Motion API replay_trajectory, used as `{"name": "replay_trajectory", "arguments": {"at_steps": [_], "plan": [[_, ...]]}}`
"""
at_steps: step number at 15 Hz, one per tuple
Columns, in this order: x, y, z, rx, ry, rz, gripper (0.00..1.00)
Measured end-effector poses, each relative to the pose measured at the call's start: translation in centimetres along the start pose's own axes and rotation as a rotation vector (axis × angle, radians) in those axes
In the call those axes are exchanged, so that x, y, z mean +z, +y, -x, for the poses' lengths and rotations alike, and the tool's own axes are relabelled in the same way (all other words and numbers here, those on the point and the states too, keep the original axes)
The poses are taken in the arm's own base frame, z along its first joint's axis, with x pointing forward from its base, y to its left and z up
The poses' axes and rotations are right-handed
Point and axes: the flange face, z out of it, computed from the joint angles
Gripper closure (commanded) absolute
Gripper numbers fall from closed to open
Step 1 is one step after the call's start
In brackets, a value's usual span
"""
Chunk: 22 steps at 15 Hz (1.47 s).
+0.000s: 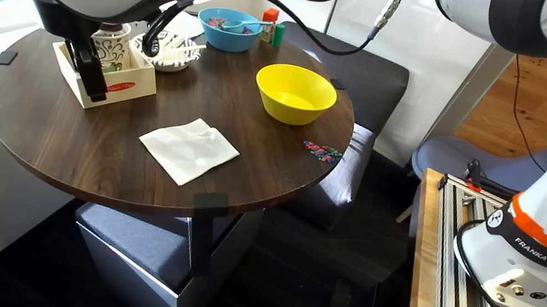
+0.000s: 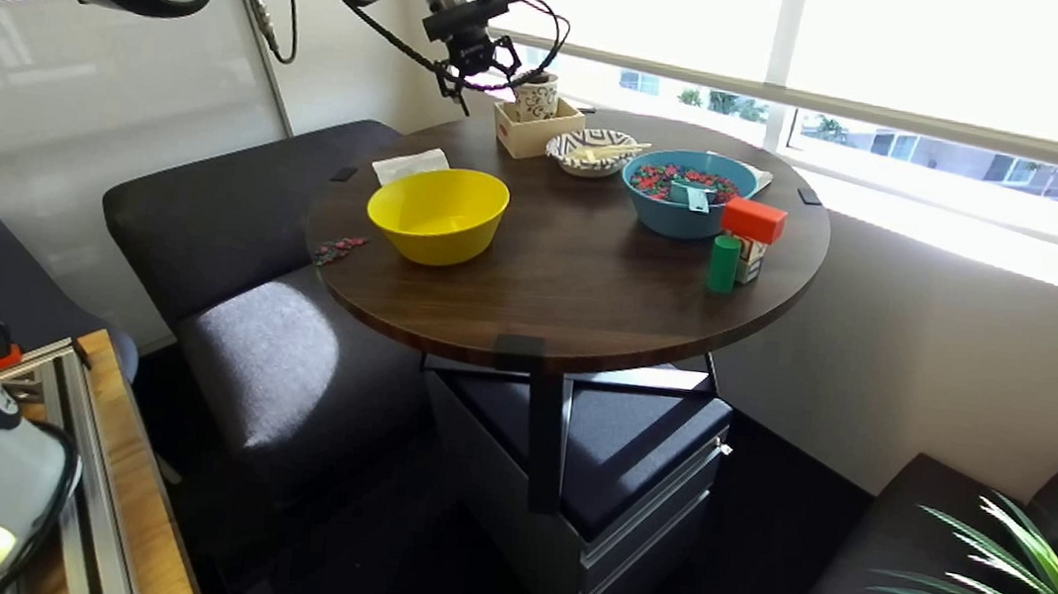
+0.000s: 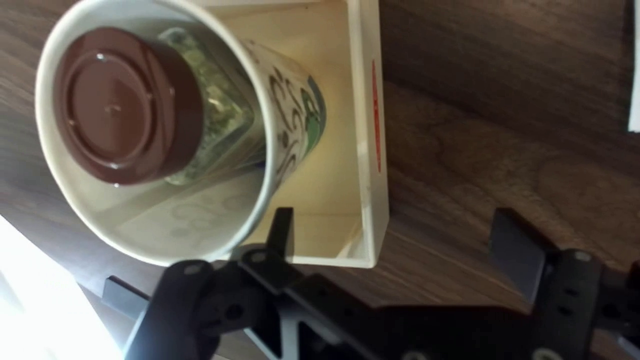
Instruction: Pick up the wooden box bowl and put it on the right side of the table
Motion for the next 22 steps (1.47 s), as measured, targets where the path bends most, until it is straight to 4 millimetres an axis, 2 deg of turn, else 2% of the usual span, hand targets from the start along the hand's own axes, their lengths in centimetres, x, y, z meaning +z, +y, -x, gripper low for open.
{"name": "replay_trajectory", "arguments": {"at_steps": [3,4,5,6,11,15,22], "plan": [[0.6,-0.4,-0.2,-0.005,-0.005,-0.006,0.00],[0.9,-0.5,-0.3,-0.007,-0.008,-0.008,0.25],[0.9,-0.6,-0.3,-0.008,-0.008,-0.009,0.26],[1.0,-0.7,-0.3,-0.010,-0.011,-0.013,0.32],[3.5,-1.5,0.0,-0.015,-0.051,-0.049,0.72],[3.9,-1.4,0.1,-0.006,-0.057,-0.055,0.99],[2.2,-1.2,-0.3,0.048,-0.015,-0.060,0.97]]}}
